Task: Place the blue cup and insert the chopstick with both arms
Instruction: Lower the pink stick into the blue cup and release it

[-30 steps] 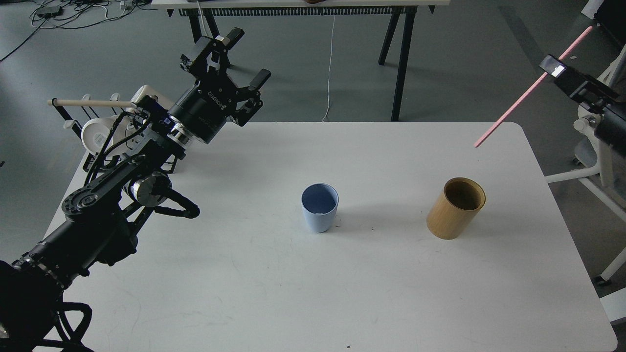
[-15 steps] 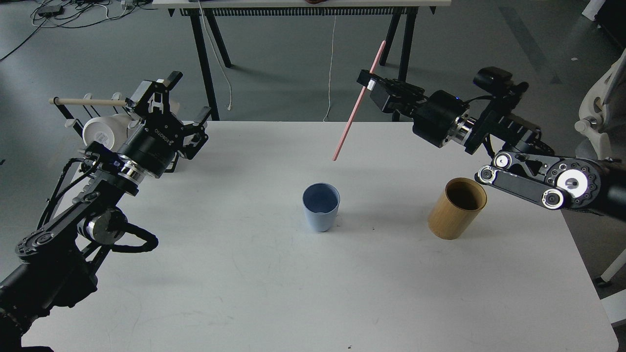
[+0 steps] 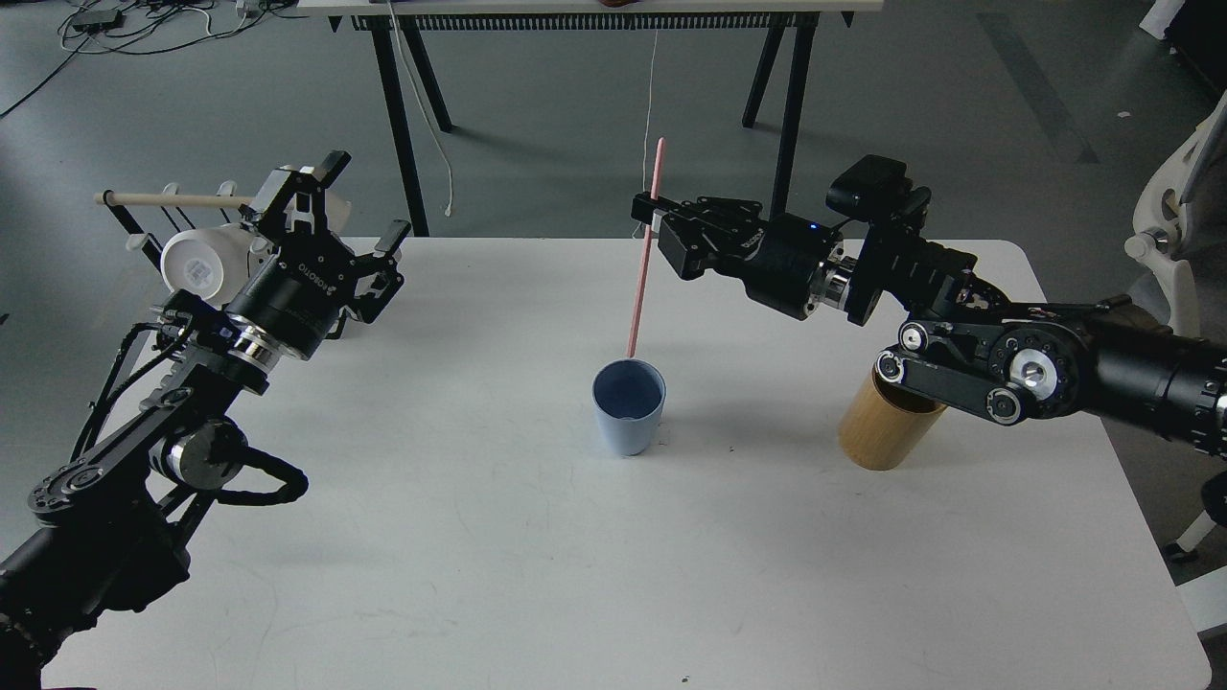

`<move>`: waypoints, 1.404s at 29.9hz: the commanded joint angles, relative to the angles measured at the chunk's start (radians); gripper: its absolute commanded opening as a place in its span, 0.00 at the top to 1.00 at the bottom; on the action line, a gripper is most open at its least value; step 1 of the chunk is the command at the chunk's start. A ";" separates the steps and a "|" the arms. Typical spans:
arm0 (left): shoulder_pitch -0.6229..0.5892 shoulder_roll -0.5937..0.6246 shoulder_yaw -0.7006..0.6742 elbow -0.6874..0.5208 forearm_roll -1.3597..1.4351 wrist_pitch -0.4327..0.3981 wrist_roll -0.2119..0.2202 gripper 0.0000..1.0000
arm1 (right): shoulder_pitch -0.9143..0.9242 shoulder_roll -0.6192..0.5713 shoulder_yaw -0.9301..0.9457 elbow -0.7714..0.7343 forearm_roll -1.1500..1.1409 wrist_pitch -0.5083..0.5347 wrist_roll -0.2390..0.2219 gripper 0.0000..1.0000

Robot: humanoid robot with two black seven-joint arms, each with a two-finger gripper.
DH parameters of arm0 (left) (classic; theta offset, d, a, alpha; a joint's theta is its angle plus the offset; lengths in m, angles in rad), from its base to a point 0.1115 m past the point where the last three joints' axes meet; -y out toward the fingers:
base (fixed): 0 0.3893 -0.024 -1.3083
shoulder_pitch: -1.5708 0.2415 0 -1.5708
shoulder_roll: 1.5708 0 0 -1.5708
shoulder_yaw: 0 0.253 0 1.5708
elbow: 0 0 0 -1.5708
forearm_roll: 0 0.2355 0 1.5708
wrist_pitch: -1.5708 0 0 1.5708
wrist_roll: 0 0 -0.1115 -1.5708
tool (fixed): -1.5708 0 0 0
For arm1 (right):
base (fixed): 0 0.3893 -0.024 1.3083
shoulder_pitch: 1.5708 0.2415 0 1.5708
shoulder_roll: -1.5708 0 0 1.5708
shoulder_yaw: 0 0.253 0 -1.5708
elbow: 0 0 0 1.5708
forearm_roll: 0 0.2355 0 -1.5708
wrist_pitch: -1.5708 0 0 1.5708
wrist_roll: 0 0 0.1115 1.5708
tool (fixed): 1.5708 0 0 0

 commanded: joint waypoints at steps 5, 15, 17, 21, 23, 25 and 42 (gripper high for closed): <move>0.002 0.003 0.000 0.003 0.002 0.000 0.000 0.04 | -0.035 0.068 -0.026 -0.072 -0.010 -0.013 0.000 0.96; 0.002 0.001 0.000 0.003 0.000 0.000 0.000 0.04 | -0.083 0.094 -0.028 -0.079 -0.009 -0.012 0.000 0.65; 0.002 0.001 0.000 0.003 0.000 0.000 0.000 0.03 | -0.093 0.095 -0.017 -0.078 -0.007 -0.015 0.000 0.29; 0.002 0.001 0.000 0.003 0.000 0.000 0.000 0.03 | -0.101 0.092 0.001 -0.072 -0.001 -0.019 0.000 0.04; 0.002 0.001 0.000 0.003 0.000 0.000 0.000 0.03 | -0.101 0.088 0.030 -0.067 0.005 -0.021 0.000 0.04; 0.000 0.001 0.000 0.003 0.000 0.000 0.000 0.03 | -0.103 0.080 0.075 -0.060 0.014 -0.021 0.000 0.04; -0.004 0.034 -0.040 -0.063 -0.005 0.000 0.000 0.03 | -0.323 -0.273 0.576 0.387 0.729 0.011 0.000 0.01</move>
